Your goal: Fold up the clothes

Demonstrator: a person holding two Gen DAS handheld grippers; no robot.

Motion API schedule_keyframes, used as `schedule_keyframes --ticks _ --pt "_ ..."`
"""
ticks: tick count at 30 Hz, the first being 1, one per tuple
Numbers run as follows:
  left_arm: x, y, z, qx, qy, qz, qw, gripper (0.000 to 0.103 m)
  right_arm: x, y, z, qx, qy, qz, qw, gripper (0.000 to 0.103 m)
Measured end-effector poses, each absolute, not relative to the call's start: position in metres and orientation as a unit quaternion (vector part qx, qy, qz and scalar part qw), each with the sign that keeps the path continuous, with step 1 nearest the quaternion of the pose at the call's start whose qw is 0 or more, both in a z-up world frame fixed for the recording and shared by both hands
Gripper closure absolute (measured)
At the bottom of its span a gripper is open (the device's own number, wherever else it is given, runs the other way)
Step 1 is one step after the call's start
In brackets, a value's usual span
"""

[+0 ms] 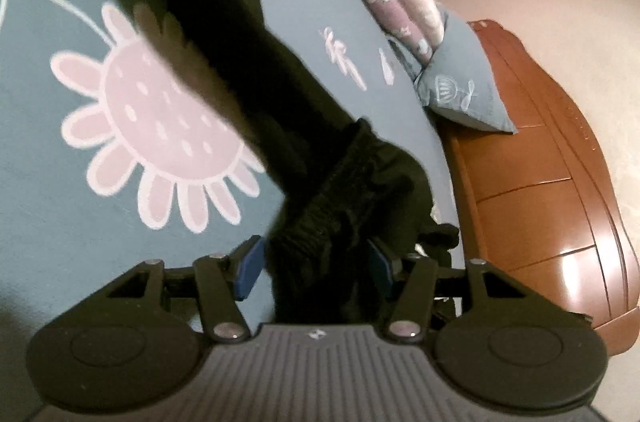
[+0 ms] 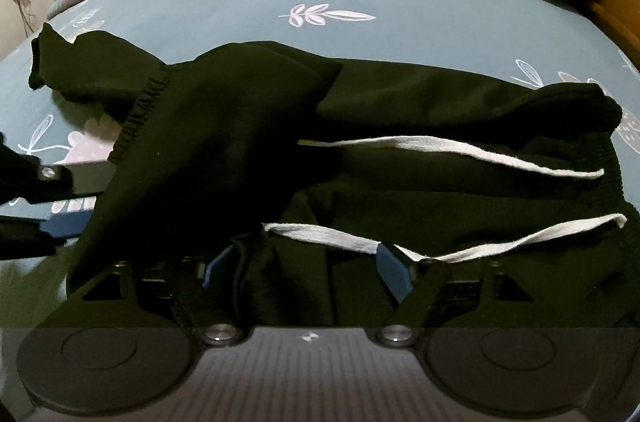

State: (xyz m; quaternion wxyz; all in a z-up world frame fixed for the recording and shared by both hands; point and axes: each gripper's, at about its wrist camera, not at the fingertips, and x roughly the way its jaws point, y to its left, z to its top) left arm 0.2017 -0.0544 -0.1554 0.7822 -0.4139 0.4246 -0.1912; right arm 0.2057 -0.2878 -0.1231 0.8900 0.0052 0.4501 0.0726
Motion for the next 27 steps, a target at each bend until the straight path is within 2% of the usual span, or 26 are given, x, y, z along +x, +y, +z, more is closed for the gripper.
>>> schedule_keyframes --ticks 7,10,12,23,27 --pt "0.199 -0.055 -0.159 -0.47 0.387 -0.204 0.766 0.047 0.207 -0.286 -0.123 0.0 0.45 0.07 0.89 0.023" --pt "0.185 -0.053 -0.148 -0.478 0.327 -0.223 0.784 0.047 0.208 -0.287 -0.124 0.0 0.449 0.071 0.891 0.023" --pt "0.186 -0.055 -0.148 -0.472 0.326 -0.234 0.785 0.041 0.208 -0.286 -0.124 -0.002 0.449 0.07 0.891 0.022" --pt "0.183 -0.074 -0.167 -0.477 0.368 -0.253 0.757 0.041 0.21 -0.285 -0.123 -0.007 0.449 0.068 0.891 0.022" --pt "0.181 -0.074 -0.163 -0.471 0.35 -0.244 0.772 0.042 0.21 -0.286 -0.123 -0.006 0.448 0.069 0.891 0.022"
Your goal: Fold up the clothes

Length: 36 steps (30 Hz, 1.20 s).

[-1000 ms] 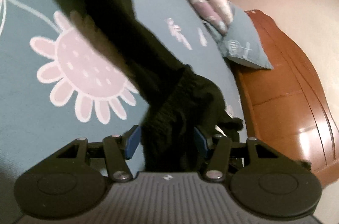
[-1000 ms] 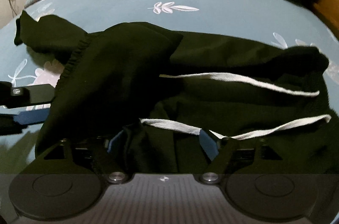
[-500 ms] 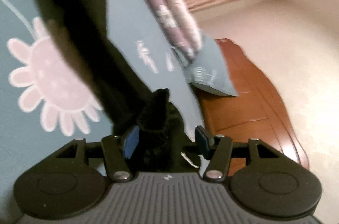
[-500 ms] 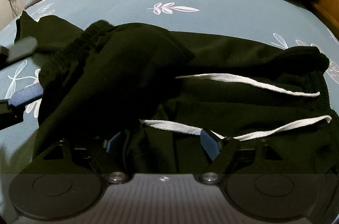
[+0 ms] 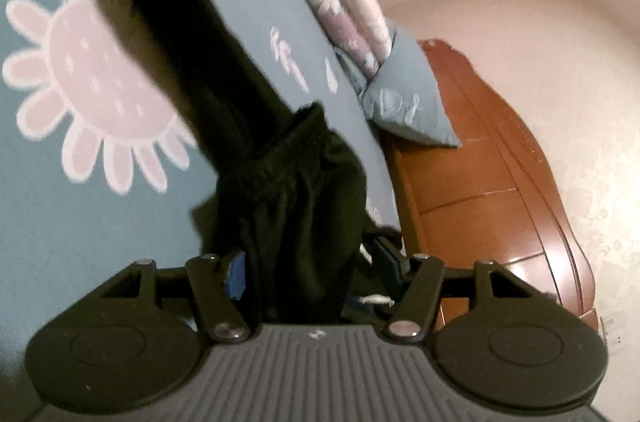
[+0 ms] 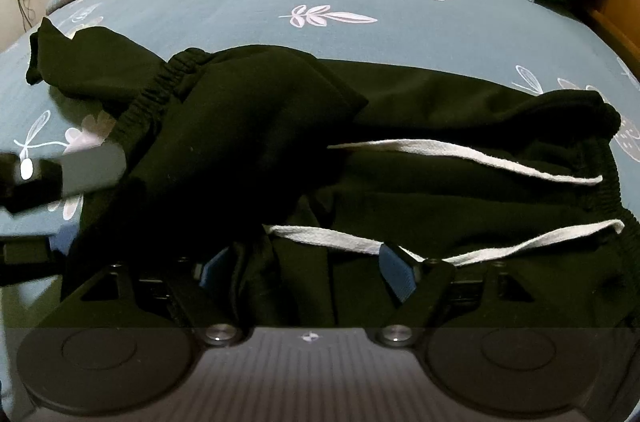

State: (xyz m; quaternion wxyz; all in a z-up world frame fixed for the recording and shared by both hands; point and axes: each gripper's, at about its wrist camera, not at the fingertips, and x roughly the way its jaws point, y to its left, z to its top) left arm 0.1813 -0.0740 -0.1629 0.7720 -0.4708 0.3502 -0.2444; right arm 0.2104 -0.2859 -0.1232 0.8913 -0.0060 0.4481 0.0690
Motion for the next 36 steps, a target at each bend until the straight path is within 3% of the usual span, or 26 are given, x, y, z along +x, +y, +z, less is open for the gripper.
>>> schedule_keyframes --ticks 15,19,22,27,30,36 --pt "0.21 -0.07 -0.175 -0.514 0.347 -0.241 0.747 0.044 0.21 -0.283 -0.123 -0.013 0.448 0.067 0.891 0.021" --pt "0.212 -0.069 -0.173 -0.509 0.342 -0.249 0.75 0.053 0.209 -0.282 -0.123 -0.015 0.448 0.067 0.891 0.021" --pt "0.212 -0.072 -0.167 -0.488 0.331 -0.251 0.768 0.068 0.208 -0.276 -0.124 -0.014 0.448 0.062 0.892 0.021" --pt "0.208 -0.074 -0.16 -0.454 0.345 -0.241 0.786 0.071 0.208 -0.274 -0.124 -0.017 0.447 0.061 0.892 0.021" --pt "0.205 -0.079 -0.154 -0.42 0.355 -0.232 0.802 0.083 0.208 -0.273 -0.124 -0.021 0.446 0.06 0.893 0.021" --pt "0.195 -0.083 -0.139 -0.368 0.356 -0.203 0.835 0.088 0.208 -0.273 -0.122 -0.02 0.446 0.061 0.893 0.021"
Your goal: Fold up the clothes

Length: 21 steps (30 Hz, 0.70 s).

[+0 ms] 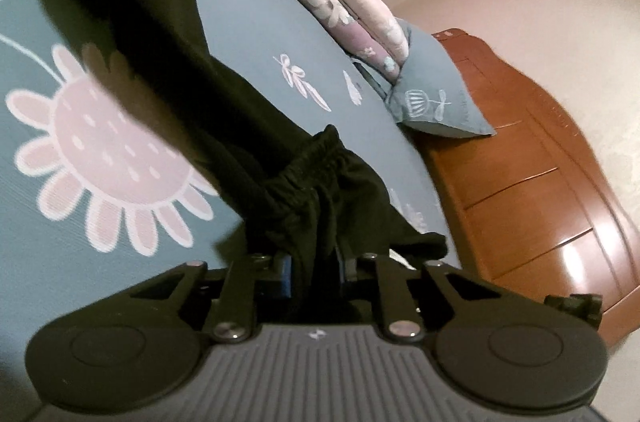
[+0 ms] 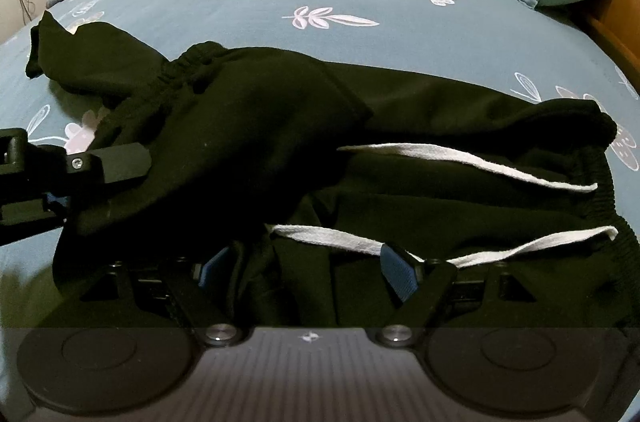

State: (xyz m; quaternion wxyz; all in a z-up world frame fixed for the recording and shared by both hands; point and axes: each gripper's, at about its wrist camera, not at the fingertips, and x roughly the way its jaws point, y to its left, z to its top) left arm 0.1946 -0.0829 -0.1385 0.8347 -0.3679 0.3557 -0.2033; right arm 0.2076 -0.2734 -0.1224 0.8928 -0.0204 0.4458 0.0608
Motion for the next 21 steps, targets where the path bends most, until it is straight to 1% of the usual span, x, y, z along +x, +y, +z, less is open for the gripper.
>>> schedule_keyframes --ticks 4,9,15,18,21 --pt "0.184 -0.081 -0.126 -0.324 0.358 -0.177 0.858 0.09 0.208 -0.271 -0.12 -0.024 0.445 0.064 0.893 0.021" --pt "0.171 -0.069 -0.108 -0.295 0.351 -0.148 0.876 0.094 0.201 -0.275 -0.106 -0.016 0.437 0.083 0.895 0.021" --pt "0.152 -0.023 -0.093 -0.27 0.33 -0.07 0.902 0.096 0.193 -0.29 -0.087 0.017 0.408 0.094 0.908 0.018" --pt "0.148 0.002 -0.088 -0.251 0.322 -0.024 0.912 0.096 0.195 -0.295 -0.087 0.024 0.406 0.083 0.91 0.018" --pt "0.146 0.025 -0.089 -0.257 0.322 0.013 0.911 0.096 0.197 -0.299 -0.09 0.026 0.41 0.073 0.909 0.018"
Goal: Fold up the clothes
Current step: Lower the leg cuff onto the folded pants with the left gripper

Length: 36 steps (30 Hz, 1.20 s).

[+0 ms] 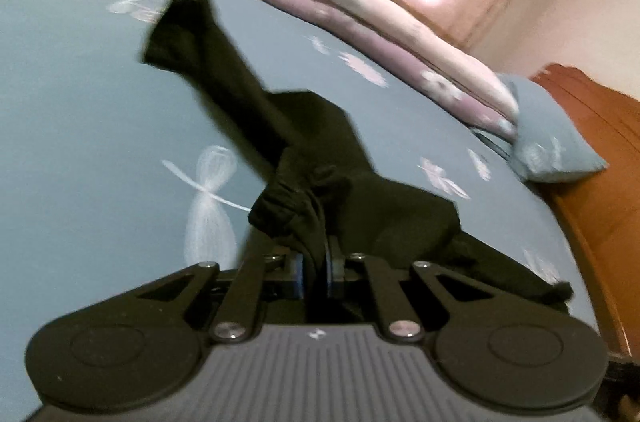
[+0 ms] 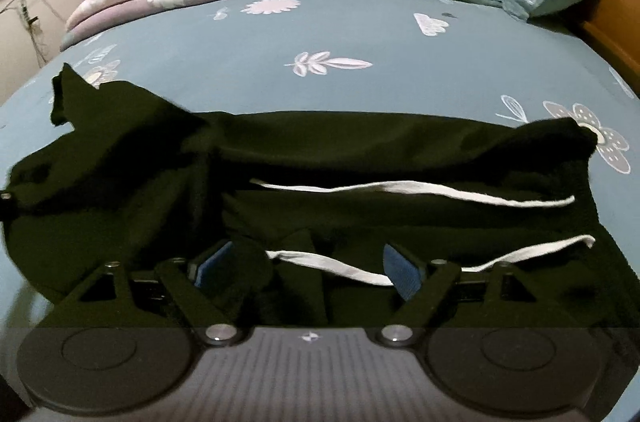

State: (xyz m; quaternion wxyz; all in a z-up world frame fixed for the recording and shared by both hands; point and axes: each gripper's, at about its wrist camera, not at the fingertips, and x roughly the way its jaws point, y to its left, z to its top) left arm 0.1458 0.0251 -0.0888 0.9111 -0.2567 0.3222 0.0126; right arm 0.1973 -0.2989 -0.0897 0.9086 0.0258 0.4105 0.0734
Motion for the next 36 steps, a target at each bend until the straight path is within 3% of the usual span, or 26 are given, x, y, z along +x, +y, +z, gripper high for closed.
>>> schedule_keyframes --ticks 19,36 --pt "0.127 0.128 -0.093 -0.215 0.341 0.22 0.888 0.096 0.199 -0.298 -0.098 0.009 0.427 0.049 0.903 0.018" --pt "0.099 0.173 -0.089 -0.21 0.337 0.302 0.867 0.096 0.195 -0.323 -0.085 0.03 0.41 0.022 0.911 0.014"
